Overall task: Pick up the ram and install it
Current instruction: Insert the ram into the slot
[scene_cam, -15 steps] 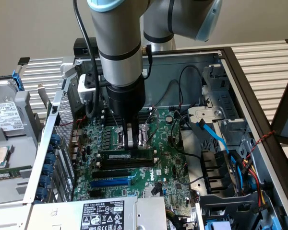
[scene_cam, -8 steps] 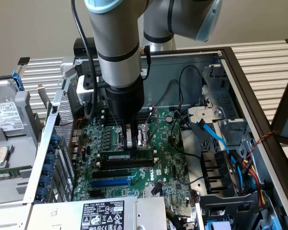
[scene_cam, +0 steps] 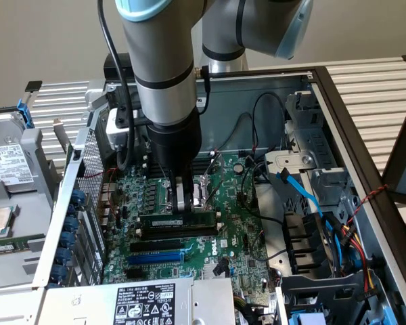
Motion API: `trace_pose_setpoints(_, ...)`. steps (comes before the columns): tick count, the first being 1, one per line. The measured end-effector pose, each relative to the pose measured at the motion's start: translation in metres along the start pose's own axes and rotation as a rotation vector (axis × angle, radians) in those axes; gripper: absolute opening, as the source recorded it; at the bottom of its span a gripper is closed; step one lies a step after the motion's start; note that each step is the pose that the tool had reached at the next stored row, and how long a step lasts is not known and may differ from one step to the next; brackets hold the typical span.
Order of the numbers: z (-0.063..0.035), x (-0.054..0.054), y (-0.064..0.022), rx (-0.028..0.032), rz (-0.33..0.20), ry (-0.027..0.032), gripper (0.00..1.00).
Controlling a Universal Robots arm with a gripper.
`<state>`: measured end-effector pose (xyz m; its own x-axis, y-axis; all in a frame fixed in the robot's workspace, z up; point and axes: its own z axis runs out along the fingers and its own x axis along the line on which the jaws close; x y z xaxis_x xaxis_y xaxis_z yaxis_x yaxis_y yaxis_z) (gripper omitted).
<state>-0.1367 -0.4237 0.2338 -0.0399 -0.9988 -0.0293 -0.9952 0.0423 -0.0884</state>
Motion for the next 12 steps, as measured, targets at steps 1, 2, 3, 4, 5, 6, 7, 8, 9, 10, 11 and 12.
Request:
trace_pose_setpoints(1,0.0001,0.0,0.0,0.0004,0.001,0.0002,0.13)
trace_pose_setpoints(2,0.0002,0.0001,0.0,0.001,0.002,0.0003,0.13)
trace_pose_setpoints(3,0.0004,0.0,0.0001,0.002,0.004,0.0002,0.13)
trace_pose_setpoints(4,0.0005,0.0,0.0001,0.0034,0.005,0.0003,0.13)
trace_pose_setpoints(5,0.0007,0.0,0.0001,0.0049,0.006,0.0002,0.13)
trace_pose_setpoints(6,0.0007,0.0,0.0001,0.0062,0.007,0.0002,0.13)
trace_pose_setpoints(7,0.0008,0.0,0.0001,0.0068,0.007,0.0002,0.13)
trace_pose_setpoints(8,0.0009,0.0,0.0001,0.0072,0.007,0.0002,0.13)
trace_pose_setpoints(9,0.0009,0.0,0.0001,0.0074,0.007,0.0002,0.13)
trace_pose_setpoints(10,0.001,0.0,0.0002,0.0073,0.007,0.0003,0.13)
trace_pose_setpoints(11,0.0011,0.0,0.0002,0.0074,0.007,0.0002,0.13)
trace_pose_setpoints(12,0.0013,0.0001,0.0002,0.0073,0.007,0.0002,0.13)
